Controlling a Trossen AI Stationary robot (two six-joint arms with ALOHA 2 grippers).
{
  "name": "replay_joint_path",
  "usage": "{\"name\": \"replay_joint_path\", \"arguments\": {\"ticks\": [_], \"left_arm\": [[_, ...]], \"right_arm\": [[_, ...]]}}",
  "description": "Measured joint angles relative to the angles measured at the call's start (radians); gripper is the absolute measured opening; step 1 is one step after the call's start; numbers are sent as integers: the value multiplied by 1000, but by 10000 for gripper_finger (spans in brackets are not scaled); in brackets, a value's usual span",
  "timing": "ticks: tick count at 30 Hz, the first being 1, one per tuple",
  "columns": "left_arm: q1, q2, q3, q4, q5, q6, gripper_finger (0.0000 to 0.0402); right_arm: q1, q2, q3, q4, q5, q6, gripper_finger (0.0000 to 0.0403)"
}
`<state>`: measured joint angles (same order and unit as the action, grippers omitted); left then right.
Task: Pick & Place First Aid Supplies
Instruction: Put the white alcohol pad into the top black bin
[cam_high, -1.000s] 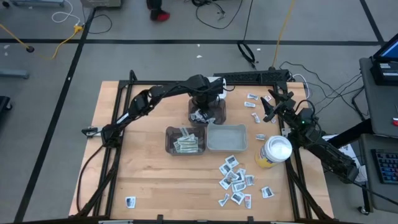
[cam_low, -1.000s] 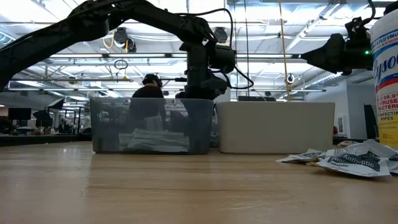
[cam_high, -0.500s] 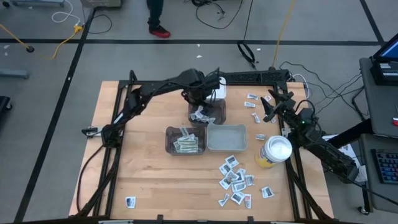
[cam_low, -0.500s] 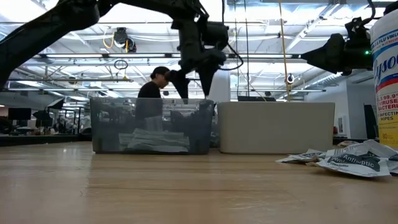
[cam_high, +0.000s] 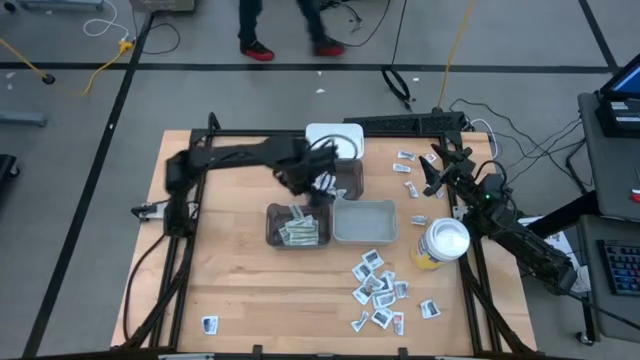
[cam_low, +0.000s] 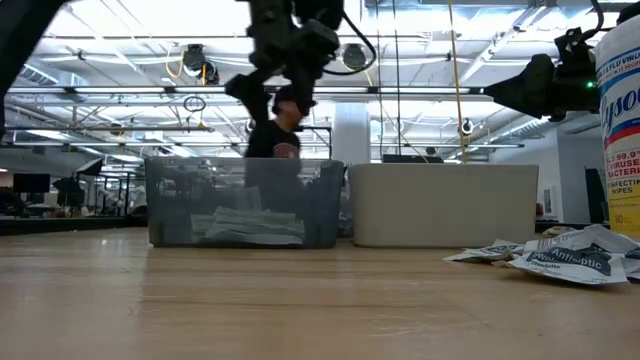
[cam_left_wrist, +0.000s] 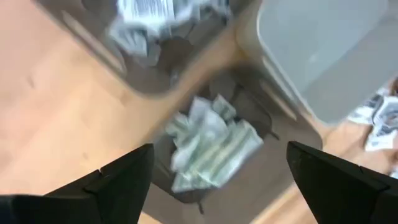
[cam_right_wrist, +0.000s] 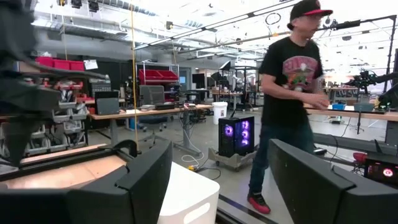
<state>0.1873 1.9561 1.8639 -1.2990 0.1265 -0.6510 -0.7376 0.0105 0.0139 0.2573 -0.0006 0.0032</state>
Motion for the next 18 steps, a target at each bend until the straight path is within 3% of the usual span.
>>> {"name": "replay_joint_path", "arguments": {"ticks": [6, 18], "left_arm": [[-145, -184, -269, 87, 10, -221, 365], [-508, -397, -599, 113, 74, -673, 367]], "right_arm": [[0, 0, 0, 0, 0, 0, 263], [0, 0, 0, 0, 0, 0, 263]]}}
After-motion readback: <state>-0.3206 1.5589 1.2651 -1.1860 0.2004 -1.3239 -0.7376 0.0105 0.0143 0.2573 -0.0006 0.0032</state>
